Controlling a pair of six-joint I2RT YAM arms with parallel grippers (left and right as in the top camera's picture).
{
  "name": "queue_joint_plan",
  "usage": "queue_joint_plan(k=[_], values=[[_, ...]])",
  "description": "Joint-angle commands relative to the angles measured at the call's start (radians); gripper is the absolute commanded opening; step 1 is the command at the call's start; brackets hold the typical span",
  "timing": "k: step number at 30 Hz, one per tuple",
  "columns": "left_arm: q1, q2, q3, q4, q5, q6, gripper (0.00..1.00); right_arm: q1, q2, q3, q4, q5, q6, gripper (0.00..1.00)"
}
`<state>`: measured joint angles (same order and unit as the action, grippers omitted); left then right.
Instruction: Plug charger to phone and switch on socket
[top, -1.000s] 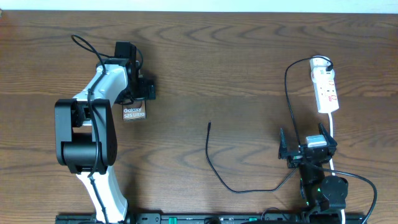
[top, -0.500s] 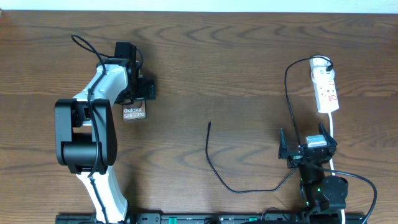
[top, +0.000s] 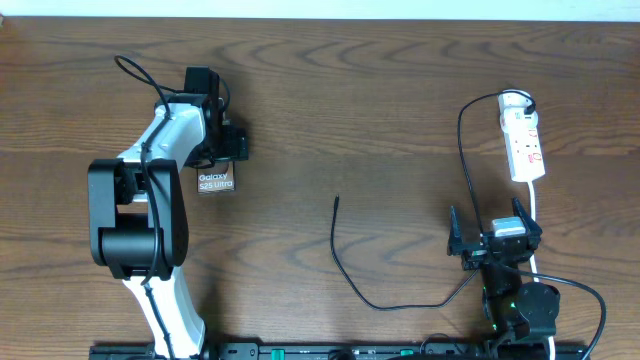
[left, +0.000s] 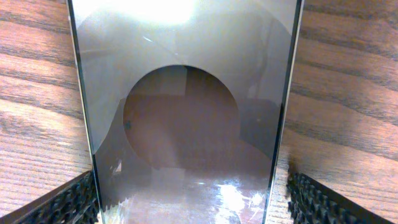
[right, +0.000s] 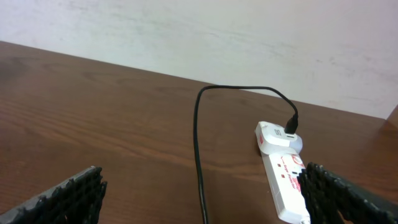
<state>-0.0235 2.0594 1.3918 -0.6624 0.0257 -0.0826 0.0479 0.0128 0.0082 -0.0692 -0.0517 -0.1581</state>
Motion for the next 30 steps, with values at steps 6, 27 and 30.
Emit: queue_joint_plan(k=[6,27,30], values=[[-0.002,0.034,0.010,-0.010,-0.034,-0.008,0.90,-0.006,-0.004,-0.003,-0.002,0.005,0.011,0.99],[-0.002,0.034,0.010,-0.009,-0.034,-0.008,0.85,-0.006,-0.004,-0.003,-0.002,0.005,0.011,0.99],[-0.002,0.034,0.010,-0.009,-0.034,-0.008,0.83,-0.006,-0.004,-0.003,-0.002,0.005,0.011,0.99]])
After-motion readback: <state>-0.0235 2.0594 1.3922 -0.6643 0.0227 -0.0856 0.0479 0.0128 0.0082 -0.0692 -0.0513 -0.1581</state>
